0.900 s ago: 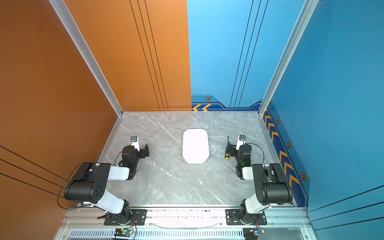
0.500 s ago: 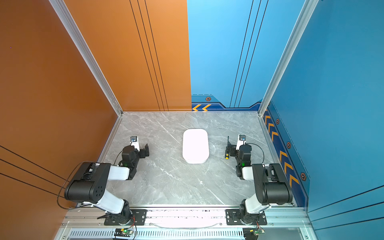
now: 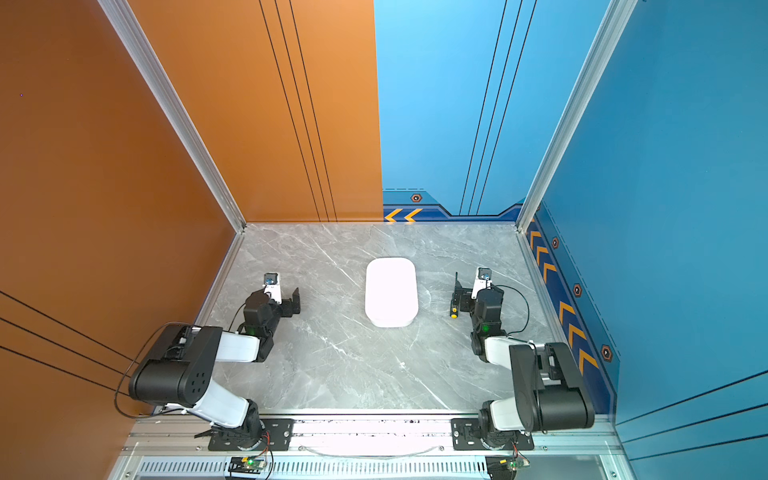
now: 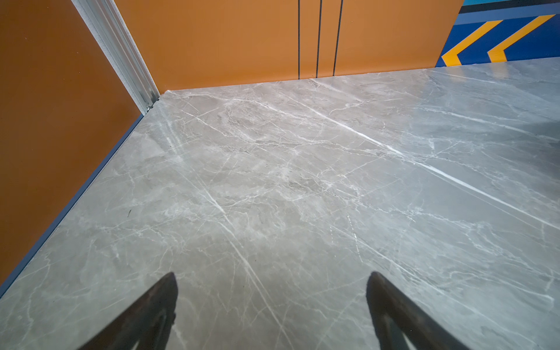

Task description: Put the screwdriver in the bin

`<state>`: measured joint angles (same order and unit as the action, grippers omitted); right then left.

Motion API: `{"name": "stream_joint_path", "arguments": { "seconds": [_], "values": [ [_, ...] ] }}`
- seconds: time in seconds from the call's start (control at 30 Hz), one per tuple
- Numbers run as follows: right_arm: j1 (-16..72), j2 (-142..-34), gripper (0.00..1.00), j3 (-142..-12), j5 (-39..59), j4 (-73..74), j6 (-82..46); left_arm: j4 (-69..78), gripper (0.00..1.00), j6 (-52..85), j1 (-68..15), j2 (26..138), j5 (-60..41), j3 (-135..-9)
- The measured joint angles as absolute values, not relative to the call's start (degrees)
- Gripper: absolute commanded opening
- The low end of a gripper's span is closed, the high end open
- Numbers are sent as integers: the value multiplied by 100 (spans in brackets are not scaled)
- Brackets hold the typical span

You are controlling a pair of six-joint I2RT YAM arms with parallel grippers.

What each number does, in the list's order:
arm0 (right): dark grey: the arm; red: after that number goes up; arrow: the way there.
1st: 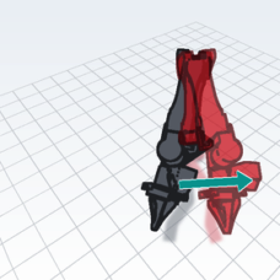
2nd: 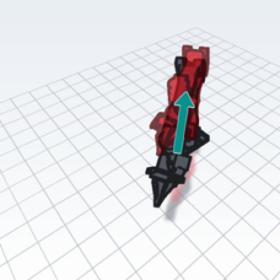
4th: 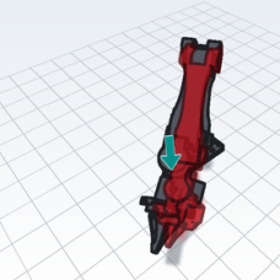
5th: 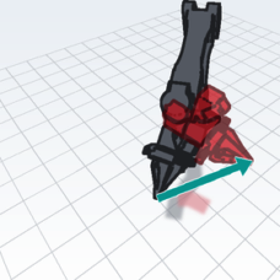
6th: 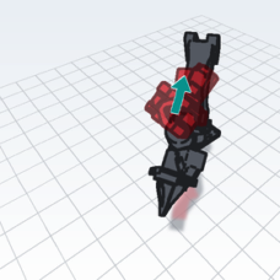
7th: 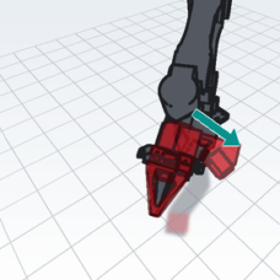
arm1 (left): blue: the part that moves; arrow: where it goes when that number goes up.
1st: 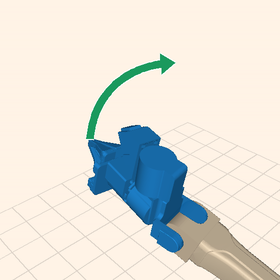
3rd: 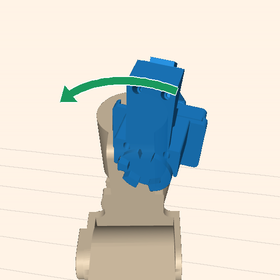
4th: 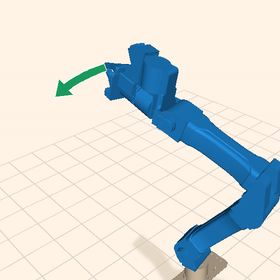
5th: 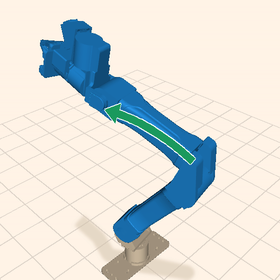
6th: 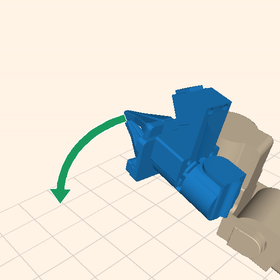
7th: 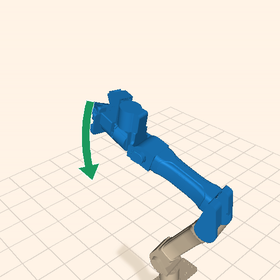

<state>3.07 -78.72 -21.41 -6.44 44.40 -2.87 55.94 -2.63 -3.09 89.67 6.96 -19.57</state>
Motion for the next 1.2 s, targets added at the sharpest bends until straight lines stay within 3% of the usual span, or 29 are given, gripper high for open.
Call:
{"name": "stream_joint_path", "arguments": {
  "seconds": [0.2,0.43,0.8,1.2],
  "values": [
    [307,-7096,100,-3232,-631,2375,-373,5103,98,-390,-429,8169,657,-1940],
    [357,-7570,100,-5159,-115,-178,-582,2753,98,-99,-792,6834,106,-3061],
    [458,-8895,95,-5778,89,-2274,-1000,1031,98,856,-1470,7762,-1739,-3887],
    [585,-9553,83,-6156,93,-2956,-1212,355,98,1219,-1730,8744,-2786,-4779]
  ]
}}
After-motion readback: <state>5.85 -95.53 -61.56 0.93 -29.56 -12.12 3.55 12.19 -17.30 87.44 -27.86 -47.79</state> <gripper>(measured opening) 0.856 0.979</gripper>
